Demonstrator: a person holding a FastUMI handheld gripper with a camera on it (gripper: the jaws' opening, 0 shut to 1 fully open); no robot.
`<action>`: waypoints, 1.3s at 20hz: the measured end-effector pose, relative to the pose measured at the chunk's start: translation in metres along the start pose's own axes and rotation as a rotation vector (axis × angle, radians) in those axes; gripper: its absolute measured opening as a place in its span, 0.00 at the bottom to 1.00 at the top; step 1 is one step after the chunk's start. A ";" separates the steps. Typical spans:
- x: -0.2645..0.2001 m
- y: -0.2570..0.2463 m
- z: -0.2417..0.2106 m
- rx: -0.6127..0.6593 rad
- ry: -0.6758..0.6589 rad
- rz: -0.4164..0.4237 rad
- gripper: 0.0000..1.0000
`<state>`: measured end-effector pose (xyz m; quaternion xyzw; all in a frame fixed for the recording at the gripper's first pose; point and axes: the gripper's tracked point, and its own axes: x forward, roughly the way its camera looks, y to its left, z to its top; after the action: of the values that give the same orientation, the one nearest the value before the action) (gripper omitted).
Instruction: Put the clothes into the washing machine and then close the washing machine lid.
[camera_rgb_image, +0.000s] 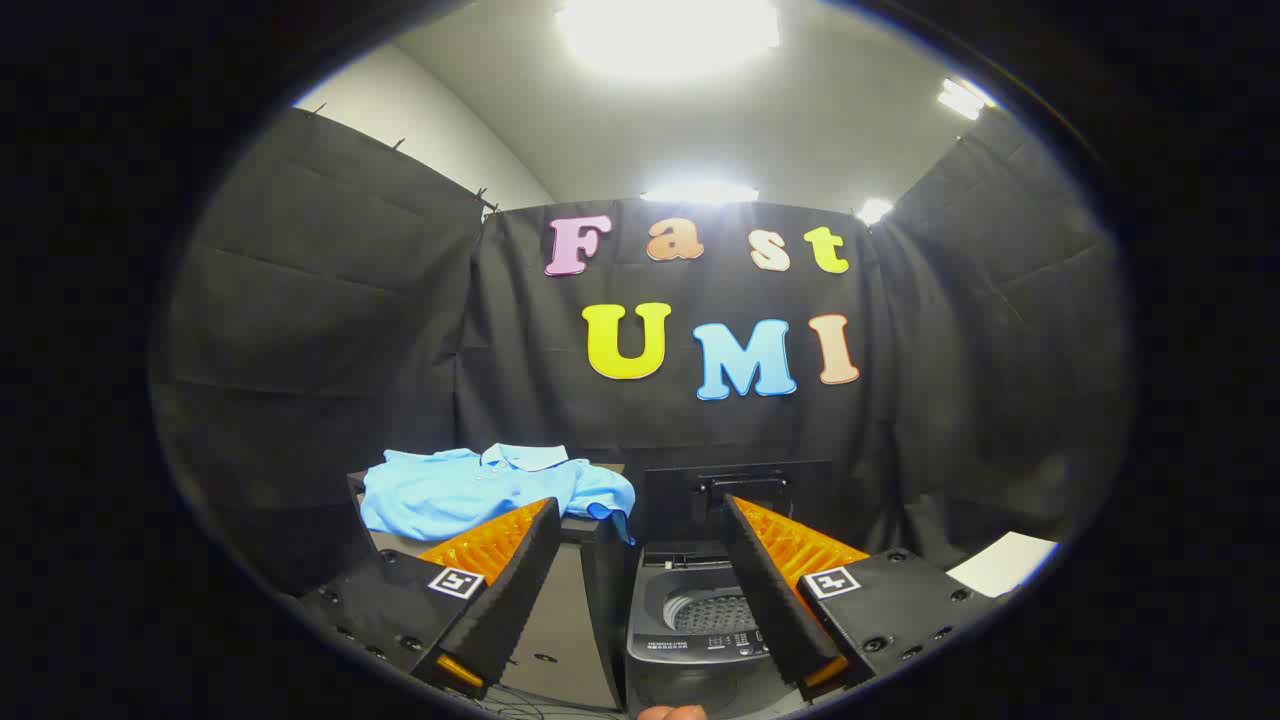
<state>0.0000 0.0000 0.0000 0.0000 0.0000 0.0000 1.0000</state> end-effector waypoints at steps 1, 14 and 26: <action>0.000 -0.002 -0.001 0.002 0.005 -0.002 1.00; 0.001 -0.010 0.009 -0.016 -0.007 -0.001 1.00; -0.006 0.002 0.007 -0.045 0.001 0.037 1.00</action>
<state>-0.0062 0.0018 0.0069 -0.0226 0.0007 0.0187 0.9996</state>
